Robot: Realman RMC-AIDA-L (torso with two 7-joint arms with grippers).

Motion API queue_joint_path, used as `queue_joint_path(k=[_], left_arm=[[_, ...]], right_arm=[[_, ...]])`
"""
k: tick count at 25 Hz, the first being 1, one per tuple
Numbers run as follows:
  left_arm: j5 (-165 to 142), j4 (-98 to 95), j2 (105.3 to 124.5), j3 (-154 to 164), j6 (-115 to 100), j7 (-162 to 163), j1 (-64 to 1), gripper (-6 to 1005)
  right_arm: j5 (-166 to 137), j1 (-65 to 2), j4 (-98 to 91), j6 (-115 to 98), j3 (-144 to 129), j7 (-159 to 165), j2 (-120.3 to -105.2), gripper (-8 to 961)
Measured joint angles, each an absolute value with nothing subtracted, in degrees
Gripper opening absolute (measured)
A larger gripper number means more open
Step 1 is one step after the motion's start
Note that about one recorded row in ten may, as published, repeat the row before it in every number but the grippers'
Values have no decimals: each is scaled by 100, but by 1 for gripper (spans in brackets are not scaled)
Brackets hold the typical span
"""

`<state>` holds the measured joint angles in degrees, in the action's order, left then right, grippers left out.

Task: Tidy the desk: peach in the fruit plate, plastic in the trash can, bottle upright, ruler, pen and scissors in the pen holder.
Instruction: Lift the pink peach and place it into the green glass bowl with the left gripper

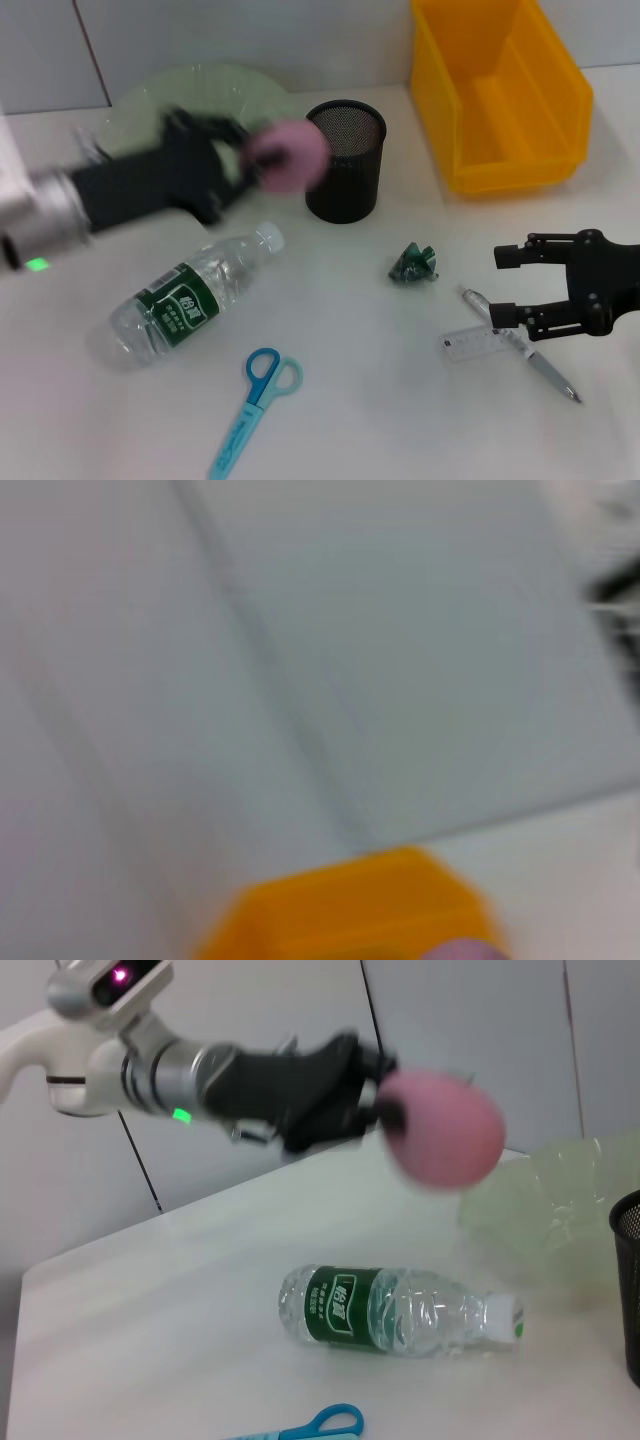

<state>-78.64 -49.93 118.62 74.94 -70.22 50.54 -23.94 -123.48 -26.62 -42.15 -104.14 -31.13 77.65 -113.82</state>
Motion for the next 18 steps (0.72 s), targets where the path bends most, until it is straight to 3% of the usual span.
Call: queue_joint_path(k=[7,18], left_arm=[[-7642,-3903,11817,5748,-6824,4447,-3020,215],[-7867,-3061,11852,5910,-5230,4074,-3677,236]], right_arm=[[-12348,-2672,-4219,-10415,-3125,7737,-11381,824],[-12348,-2714,-4219,-10415,-3138,7755,-11381,824]])
